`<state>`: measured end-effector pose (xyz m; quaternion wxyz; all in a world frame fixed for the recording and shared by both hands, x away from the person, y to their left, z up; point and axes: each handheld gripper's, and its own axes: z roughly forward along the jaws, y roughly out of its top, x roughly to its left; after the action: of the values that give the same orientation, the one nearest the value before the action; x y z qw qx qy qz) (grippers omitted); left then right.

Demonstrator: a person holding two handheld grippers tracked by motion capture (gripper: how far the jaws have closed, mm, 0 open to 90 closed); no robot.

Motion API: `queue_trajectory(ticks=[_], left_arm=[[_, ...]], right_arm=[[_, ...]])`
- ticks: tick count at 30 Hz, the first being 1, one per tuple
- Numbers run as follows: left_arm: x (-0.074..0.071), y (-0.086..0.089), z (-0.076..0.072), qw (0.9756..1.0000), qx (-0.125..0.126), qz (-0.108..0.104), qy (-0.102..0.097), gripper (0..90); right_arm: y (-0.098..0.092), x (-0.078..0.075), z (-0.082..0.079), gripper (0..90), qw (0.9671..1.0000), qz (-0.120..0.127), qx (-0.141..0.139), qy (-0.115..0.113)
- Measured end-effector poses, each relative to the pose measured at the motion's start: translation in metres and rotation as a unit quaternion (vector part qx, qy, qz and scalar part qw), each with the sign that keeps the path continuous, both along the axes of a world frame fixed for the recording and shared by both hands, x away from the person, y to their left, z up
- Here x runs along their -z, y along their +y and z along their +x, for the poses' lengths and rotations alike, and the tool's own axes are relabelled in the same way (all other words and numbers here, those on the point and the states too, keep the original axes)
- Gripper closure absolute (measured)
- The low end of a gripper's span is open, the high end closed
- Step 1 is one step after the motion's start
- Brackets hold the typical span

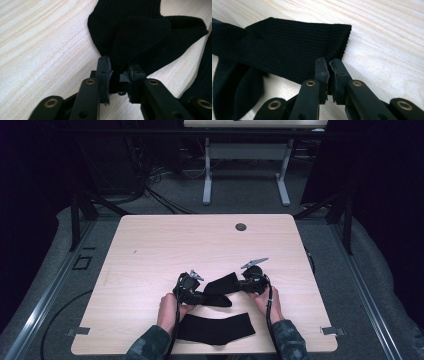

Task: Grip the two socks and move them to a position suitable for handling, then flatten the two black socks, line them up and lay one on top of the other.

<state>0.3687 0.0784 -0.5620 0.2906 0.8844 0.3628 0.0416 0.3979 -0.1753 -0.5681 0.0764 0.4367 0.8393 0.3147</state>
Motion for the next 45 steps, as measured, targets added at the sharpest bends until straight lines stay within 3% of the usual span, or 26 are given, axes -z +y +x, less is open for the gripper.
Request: queue_trajectory(ticks=[5, 7, 10, 15, 16, 17, 18, 19, 20, 21, 22, 23, 24, 25, 26, 27, 28, 29, 33, 34, 37, 39, 43, 45], left_arm=[[0.000, -0.001, 0.000, 0.9999, -0.002, 0.009, -0.004, 77.9], [0.000, -0.001, 0.000, 1.0000, -0.004, 0.003, -0.004, 81.9], [-0.001, 0.000, -0.002, 0.9998, -0.005, 0.012, -0.015, 85.2], [-0.013, 0.010, 0.000, 0.9988, -0.021, 0.009, -0.044, 85.5], [-0.020, 0.015, 0.001, 0.9978, -0.029, 0.013, -0.058, 85.3], [-0.020, 0.015, 0.001, 0.9978, -0.029, 0.013, -0.058, 85.3], [-0.024, 0.016, 0.000, 0.9966, -0.033, 0.019, -0.073, 85.3], [-0.033, 0.018, -0.003, 0.9925, -0.035, 0.046, -0.107, 85.2], [-0.033, 0.018, -0.003, 0.9925, -0.035, 0.046, -0.107, 85.0], [-0.038, 0.018, -0.006, 0.9870, -0.033, 0.075, -0.138, 85.0], [-0.044, 0.017, -0.010, 0.9796, -0.029, 0.103, -0.170, 84.8], [-0.048, 0.016, -0.013, 0.9743, -0.027, 0.119, -0.189, 83.5], [-0.054, 0.014, -0.018, 0.9650, -0.024, 0.140, -0.221, 81.3], [-0.058, 0.012, -0.023, 0.9572, -0.019, 0.151, -0.246, 77.9], [-0.063, 0.010, -0.030, 0.9505, -0.014, 0.162, -0.265, 62.1], [-0.063, 0.010, -0.030, 0.9505, -0.014, 0.162, -0.265, 56.7], [-0.063, 0.010, -0.033, 0.9557, -0.009, 0.157, -0.249, 49.2], [-0.063, 0.010, -0.033, 0.9557, -0.009, 0.157, -0.249, 43.0], [-0.050, 0.021, -0.032, 0.9727, -0.003, 0.127, -0.194, 33.5], [-0.046, 0.027, -0.030, 0.9799, -0.003, 0.106, -0.169, 31.7], [-0.039, 0.035, -0.023, 0.9880, -0.011, 0.082, -0.130, 29.7], [-0.035, 0.037, -0.013, 0.9947, -0.012, 0.045, -0.091, 29.4], [-0.026, 0.030, 0.003, 0.9983, 0.002, 0.031, -0.049, 29.5], [-0.021, 0.023, 0.007, 0.9983, 0.017, 0.037, -0.041, 33.0]], right_arm=[[0.000, 0.000, 0.000, 84.9, 1.0000, 0.000, 0.000, 0.000], [0.000, -0.001, 0.000, 84.9, 1.0000, -0.002, -0.001, 0.002], [0.001, -0.002, -0.001, 85.4, 1.0000, -0.005, 0.001, -0.002], [-0.002, -0.015, -0.004, 85.5, 0.9997, 0.014, 0.001, -0.017], [-0.002, -0.025, -0.006, 85.5, 0.9995, 0.020, -0.004, -0.022], [-0.002, -0.025, -0.006, 85.5, 0.9995, 0.020, -0.004, -0.022], [-0.001, -0.029, -0.007, 85.6, 0.9993, 0.026, -0.006, -0.028], [0.002, -0.037, -0.010, 85.6, 0.9988, 0.031, -0.011, -0.037], [0.002, -0.037, -0.010, 85.6, 0.9988, 0.031, -0.011, -0.037], [0.004, -0.041, -0.012, 85.6, 0.9983, 0.037, -0.012, -0.043], [0.005, -0.044, -0.014, 85.6, 0.9977, 0.043, -0.015, -0.050], [0.007, -0.050, -0.017, 85.6, 0.9970, 0.049, -0.020, -0.057], [0.008, -0.052, -0.018, 85.6, 0.9961, 0.051, -0.023, -0.068], [0.009, -0.056, -0.022, 85.6, 0.9953, 0.056, -0.024, -0.075], [0.007, -0.060, -0.028, 85.6, 0.9938, 0.061, -0.023, -0.090], [0.007, -0.060, -0.028, 85.6, 0.9938, 0.061, -0.023, -0.090], [0.001, -0.058, -0.030, 85.5, 0.9941, 0.064, -0.019, -0.085], [0.001, -0.058, -0.030, 85.5, 0.9941, 0.064, -0.019, -0.085], [-0.011, -0.034, -0.028, 85.1, 0.9984, 0.023, -0.008, -0.051], [-0.013, -0.030, -0.027, 85.1, 0.9987, 0.018, -0.002, -0.048], [-0.020, -0.020, -0.025, 84.7, 0.9993, 0.008, 0.004, -0.037], [-0.021, -0.016, -0.024, 84.6, 0.9994, 0.005, 0.007, -0.034], [-0.024, -0.011, -0.023, 84.4, 0.9996, -0.006, 0.008, -0.025], [-0.024, -0.010, -0.022, 84.3, 0.9996, -0.006, 0.011, -0.026]])
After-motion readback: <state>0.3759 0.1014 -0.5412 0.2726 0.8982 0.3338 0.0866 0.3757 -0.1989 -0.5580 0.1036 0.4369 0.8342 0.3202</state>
